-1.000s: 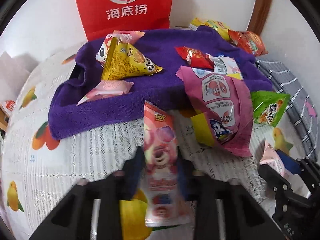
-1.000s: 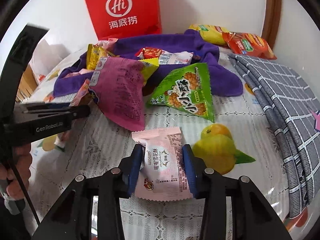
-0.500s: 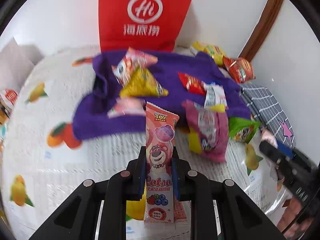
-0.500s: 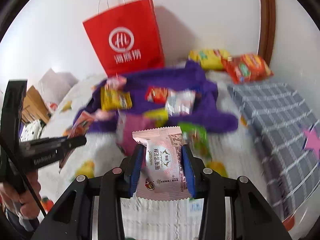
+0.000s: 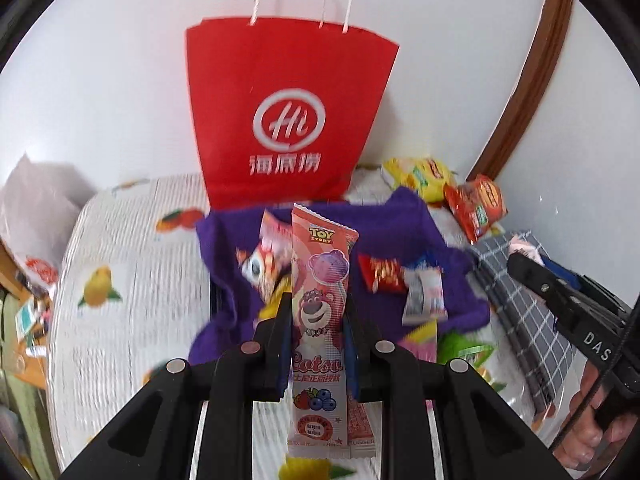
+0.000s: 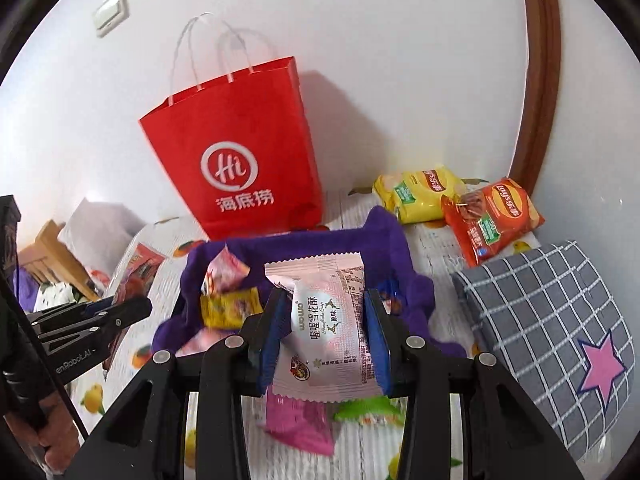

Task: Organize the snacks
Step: 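Lift the pink pastry packet with the right tool while the left tool lifts the pink Lotso candy stick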

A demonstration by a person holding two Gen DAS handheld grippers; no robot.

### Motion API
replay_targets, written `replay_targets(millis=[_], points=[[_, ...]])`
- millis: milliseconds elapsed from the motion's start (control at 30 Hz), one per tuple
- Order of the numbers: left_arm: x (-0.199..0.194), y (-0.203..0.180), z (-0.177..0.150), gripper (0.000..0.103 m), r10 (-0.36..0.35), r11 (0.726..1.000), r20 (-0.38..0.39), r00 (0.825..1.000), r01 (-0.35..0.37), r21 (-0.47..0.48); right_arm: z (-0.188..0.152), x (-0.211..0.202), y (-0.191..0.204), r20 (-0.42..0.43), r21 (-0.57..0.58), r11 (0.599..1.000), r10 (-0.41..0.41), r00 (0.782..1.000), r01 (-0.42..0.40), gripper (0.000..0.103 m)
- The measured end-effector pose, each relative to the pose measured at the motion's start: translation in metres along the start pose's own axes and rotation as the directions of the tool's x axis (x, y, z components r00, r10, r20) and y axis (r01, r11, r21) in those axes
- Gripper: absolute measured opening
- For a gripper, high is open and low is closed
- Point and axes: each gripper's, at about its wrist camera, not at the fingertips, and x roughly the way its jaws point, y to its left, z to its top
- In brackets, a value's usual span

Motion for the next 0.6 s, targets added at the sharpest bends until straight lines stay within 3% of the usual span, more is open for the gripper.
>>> replay_targets(millis=[133, 267, 600], points=[[0.015, -0.004, 0.020, 0.020, -0.005, 1.000, 0.012, 1.000, 0.005, 0.001, 0.015, 0.019, -0.006, -0.026, 0.015, 1.000, -0.015, 1.000, 0.015, 0.039], [0.044, -0.003, 0.034, 0.020, -0.056, 0.998, -0.035, 0.998, 0.055, -0.037, 0.024, 0.042, -0.014, -0.071, 0.042, 0.999, -0.006, 0.997, 0.009, 0.039], [0.070, 0.022, 0.040, 0.020, -0.043, 0.997, -0.050, 0.998, 0.040, -0.064, 0.046, 0.092, -0.011, -0.126, 0.051, 0.999, 0.007, 0.992, 0.000, 0.039]])
